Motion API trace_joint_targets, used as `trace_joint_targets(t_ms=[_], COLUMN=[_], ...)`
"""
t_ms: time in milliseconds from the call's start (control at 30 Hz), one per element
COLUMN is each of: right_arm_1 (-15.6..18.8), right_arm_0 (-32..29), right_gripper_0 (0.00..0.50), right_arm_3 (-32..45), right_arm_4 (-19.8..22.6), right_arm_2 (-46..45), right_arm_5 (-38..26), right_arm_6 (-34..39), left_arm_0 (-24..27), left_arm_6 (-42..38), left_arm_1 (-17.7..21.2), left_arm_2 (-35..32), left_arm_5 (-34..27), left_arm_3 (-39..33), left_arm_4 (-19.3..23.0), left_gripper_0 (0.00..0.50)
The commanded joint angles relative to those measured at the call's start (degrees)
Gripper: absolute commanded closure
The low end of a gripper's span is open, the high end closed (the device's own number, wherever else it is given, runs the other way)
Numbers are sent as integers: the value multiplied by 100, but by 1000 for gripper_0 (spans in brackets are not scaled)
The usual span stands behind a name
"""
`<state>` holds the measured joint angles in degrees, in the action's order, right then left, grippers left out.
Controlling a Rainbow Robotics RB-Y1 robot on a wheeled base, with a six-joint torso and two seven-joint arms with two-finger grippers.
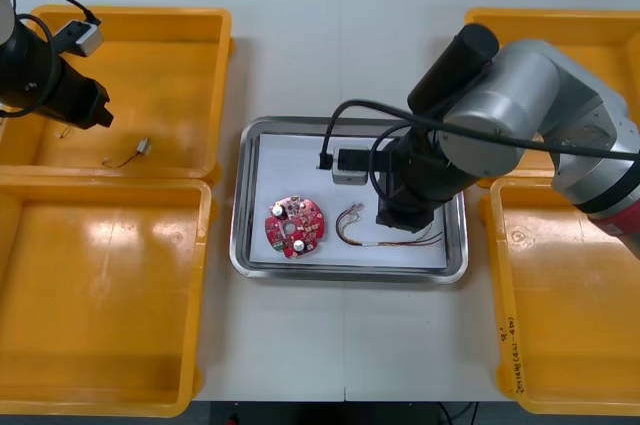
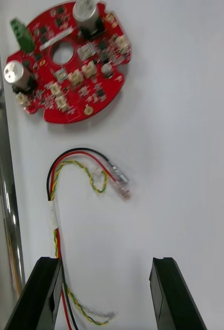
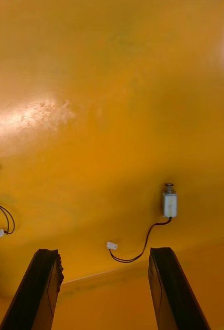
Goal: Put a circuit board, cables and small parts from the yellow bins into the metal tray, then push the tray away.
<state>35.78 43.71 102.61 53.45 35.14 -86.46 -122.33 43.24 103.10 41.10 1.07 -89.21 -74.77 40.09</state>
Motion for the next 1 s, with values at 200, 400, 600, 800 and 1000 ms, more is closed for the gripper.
trace_joint_targets(t_ms=[200,400,600,800,1000], right_arm_1=[-677,-642,-589,-589,-589], right_arm_0=[112,112,244,244,252], right_gripper_0=[0,0,0,0,0], right_arm_3=[251,435,479,391,136], right_arm_4=[113,131,43,-150,-818], right_arm_2=[-1686,-2336,-3083,-3786,-4050], right_arm_5=[-1171,-1751,-2173,-2354,-2354], right_arm_6=[552,1150,1818,2160,2116], left_arm_0=[395,395,395,395,395], left_arm_6=[500,518,597,676,764], left_arm_1=[276,267,258,232,223], left_arm_2=[-142,-142,-142,-142,-142], left_arm_5=[228,606,826,1169,1406], left_arm_3=[261,613,920,1210,1404], left_arm_4=[-520,-555,-520,-494,-485], left_gripper_0=[0,0,0,0,0])
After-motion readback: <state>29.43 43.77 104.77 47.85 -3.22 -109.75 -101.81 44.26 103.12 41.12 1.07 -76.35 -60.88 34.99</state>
